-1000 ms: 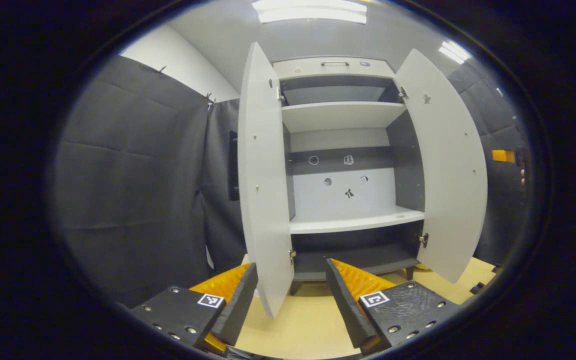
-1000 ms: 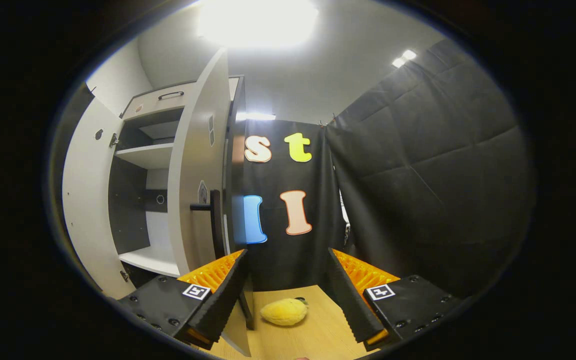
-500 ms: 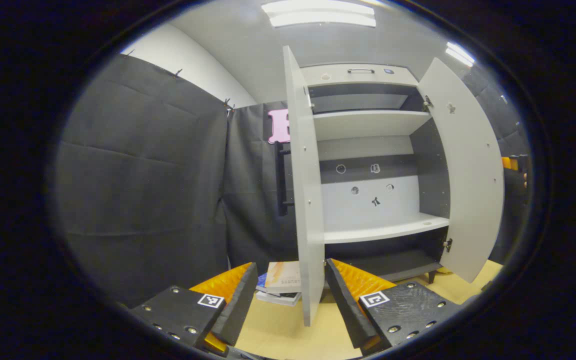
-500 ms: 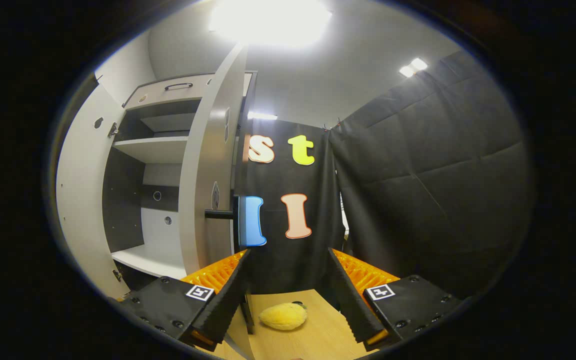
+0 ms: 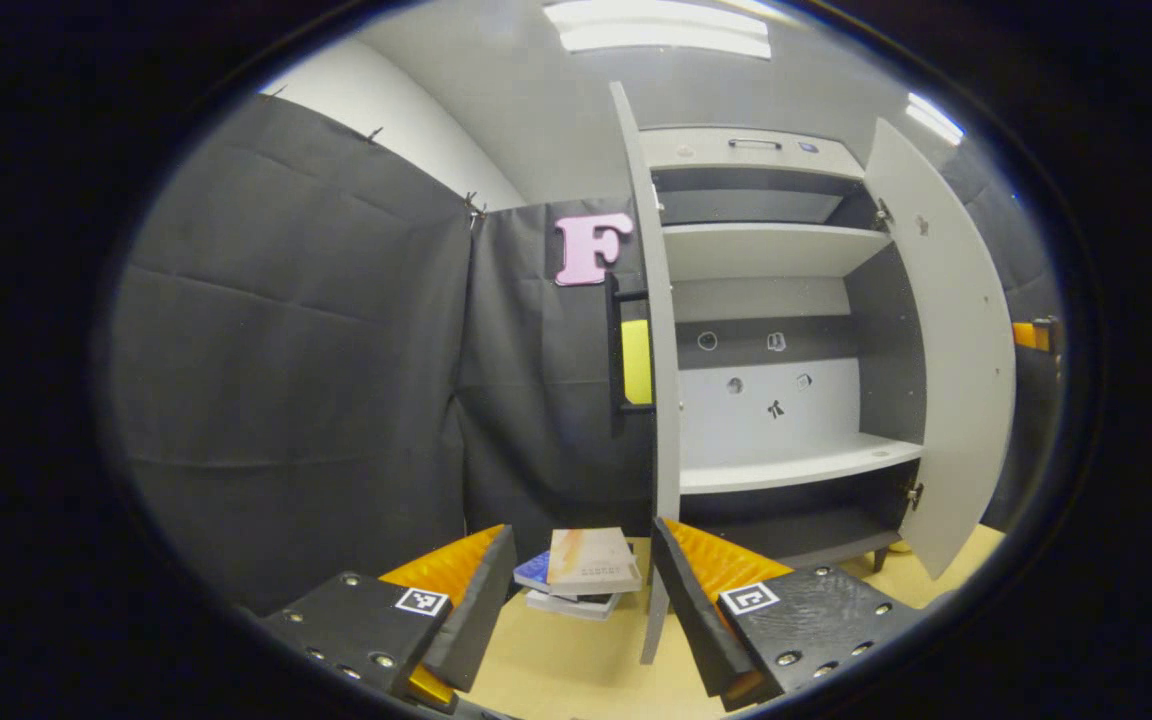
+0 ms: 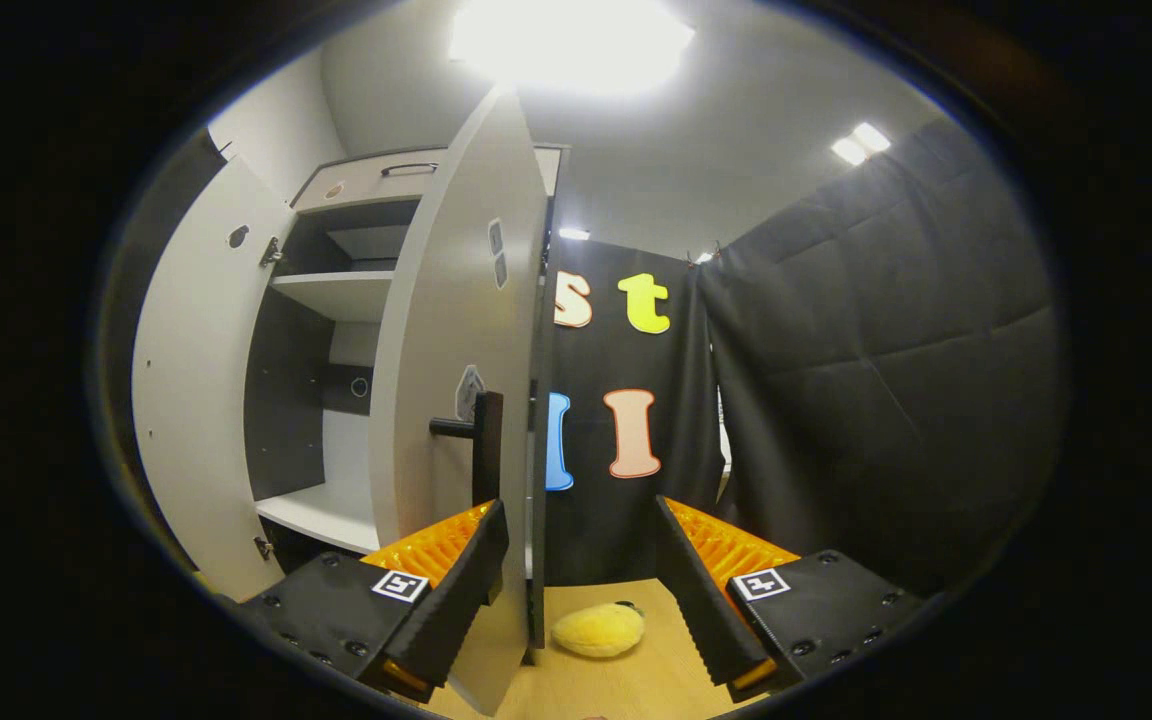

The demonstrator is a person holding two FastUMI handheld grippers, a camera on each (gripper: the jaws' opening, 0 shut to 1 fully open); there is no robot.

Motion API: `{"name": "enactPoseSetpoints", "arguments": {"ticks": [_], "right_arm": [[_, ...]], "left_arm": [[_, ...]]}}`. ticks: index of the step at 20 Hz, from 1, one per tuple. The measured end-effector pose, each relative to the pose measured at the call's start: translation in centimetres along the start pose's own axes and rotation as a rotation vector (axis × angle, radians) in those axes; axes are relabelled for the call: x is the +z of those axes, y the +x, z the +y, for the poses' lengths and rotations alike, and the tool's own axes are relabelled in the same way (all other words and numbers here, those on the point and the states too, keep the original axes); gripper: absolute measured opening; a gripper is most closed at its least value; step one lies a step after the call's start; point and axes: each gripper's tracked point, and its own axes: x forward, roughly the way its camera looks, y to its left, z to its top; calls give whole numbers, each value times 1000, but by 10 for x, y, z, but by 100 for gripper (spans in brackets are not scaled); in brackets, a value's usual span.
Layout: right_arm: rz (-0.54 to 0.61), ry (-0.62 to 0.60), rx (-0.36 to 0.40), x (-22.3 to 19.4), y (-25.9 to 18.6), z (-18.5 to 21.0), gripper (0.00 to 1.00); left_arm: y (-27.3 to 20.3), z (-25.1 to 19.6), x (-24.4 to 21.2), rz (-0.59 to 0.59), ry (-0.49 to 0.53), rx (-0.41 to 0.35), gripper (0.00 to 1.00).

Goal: Grasp the bottle in the cabinet with the left hand and place it on the coaster, then close the right door with the right hand and the left door with the left hand.

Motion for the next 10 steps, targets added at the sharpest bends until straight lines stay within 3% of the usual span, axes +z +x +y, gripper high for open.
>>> {"name": "enactPoseSetpoints", "arguments": {"ticks": [10], "right_arm": [[-25,23,97,2,11,76,95]], "left_arm": [[7,41,-6,15,-7,11,89]]}}
